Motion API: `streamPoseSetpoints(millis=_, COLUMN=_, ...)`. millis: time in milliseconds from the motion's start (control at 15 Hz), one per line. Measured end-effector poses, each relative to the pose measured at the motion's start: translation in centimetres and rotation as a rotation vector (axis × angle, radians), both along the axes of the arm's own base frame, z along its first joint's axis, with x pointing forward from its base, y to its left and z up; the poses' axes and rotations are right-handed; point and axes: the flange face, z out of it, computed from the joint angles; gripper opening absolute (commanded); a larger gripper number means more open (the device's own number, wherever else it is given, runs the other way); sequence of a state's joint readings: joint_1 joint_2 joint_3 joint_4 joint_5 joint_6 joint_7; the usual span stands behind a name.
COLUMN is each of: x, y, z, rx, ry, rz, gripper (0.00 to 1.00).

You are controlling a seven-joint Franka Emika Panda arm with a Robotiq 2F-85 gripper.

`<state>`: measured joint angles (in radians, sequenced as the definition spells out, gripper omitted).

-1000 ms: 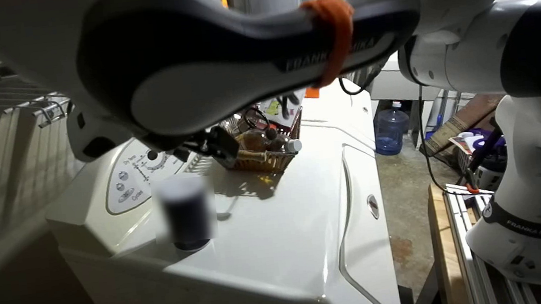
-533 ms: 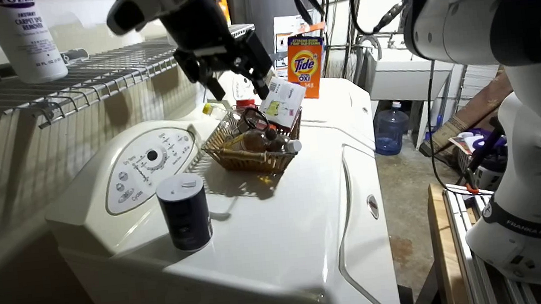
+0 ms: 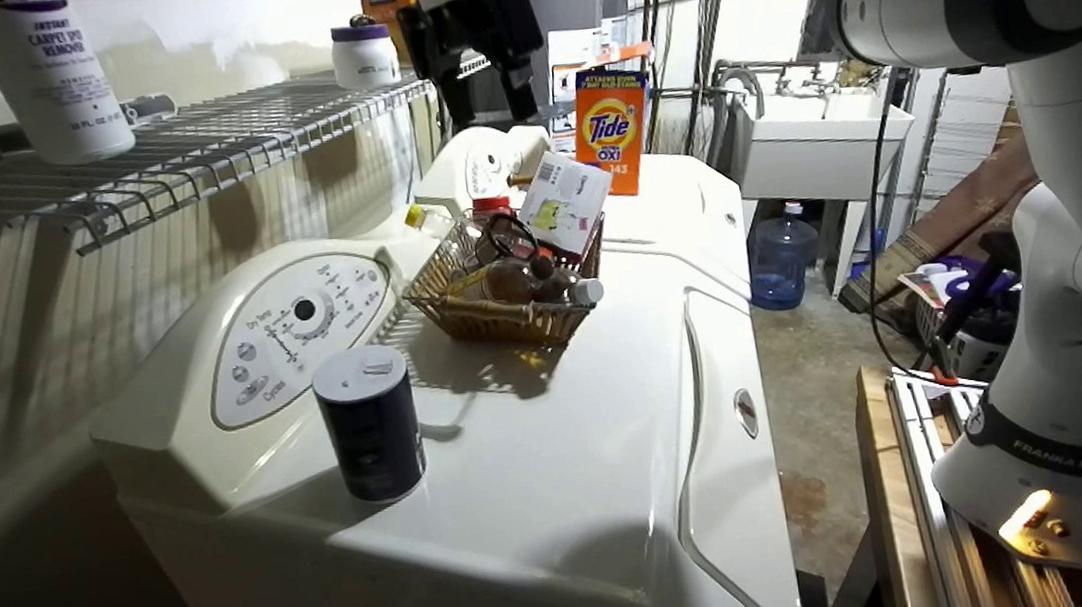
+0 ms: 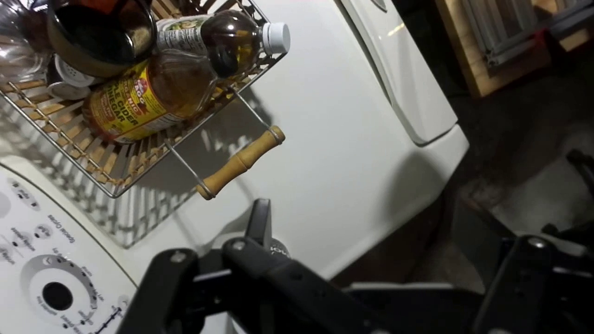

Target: Take the can out of the basket and put it on the washing machine

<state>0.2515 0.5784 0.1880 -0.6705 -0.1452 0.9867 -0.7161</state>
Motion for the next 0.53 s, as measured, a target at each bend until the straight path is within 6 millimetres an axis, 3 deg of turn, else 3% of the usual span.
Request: streamPoseSetpoints(millis=533, x=4.0, y=-5.2, z=0.2, rx=0.05, ry=-0.293, rz=-0.32, gripper=1.0)
